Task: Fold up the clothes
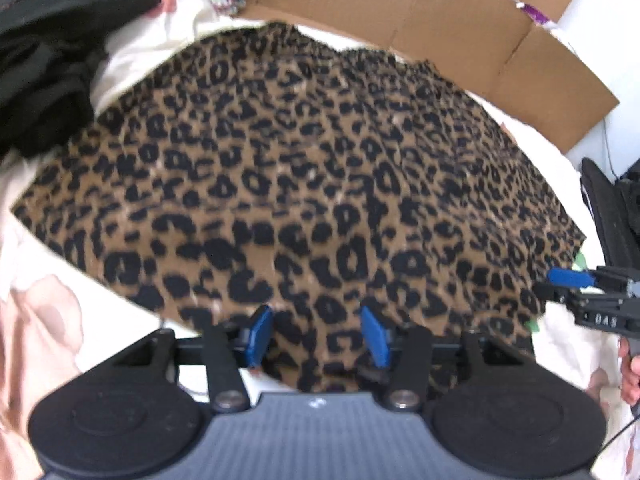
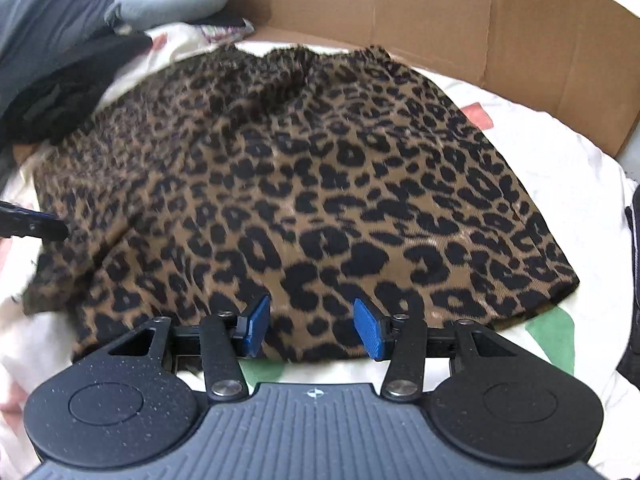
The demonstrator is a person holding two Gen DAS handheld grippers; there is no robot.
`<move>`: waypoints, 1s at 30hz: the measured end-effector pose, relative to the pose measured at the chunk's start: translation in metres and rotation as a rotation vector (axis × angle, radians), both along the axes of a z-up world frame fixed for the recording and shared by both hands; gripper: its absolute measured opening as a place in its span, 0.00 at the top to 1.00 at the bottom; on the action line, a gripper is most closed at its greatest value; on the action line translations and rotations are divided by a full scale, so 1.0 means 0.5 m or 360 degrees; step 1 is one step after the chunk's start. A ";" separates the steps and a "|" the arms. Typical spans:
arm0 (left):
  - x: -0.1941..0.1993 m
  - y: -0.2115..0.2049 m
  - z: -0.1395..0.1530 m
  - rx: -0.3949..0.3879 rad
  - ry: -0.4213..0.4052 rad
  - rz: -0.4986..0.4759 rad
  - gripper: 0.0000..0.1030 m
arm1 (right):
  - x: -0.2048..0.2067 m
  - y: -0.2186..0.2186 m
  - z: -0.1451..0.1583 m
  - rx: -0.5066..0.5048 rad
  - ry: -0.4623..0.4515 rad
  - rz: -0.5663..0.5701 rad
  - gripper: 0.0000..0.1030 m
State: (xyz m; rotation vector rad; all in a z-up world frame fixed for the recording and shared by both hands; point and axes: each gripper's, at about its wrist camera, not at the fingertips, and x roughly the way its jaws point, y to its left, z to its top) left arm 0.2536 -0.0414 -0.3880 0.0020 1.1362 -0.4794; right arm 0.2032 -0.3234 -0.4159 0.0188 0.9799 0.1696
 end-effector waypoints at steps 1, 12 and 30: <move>-0.006 0.000 -0.005 0.0003 0.0012 -0.0012 0.50 | -0.003 -0.001 0.000 0.0003 0.0006 -0.0012 0.48; -0.054 0.006 -0.027 0.0026 0.0033 -0.0117 0.50 | -0.010 0.049 0.036 0.0079 -0.0097 0.0073 0.49; -0.048 0.056 0.008 -0.0129 -0.0012 -0.0032 0.54 | -0.012 0.081 -0.008 -0.0020 0.0037 0.0152 0.64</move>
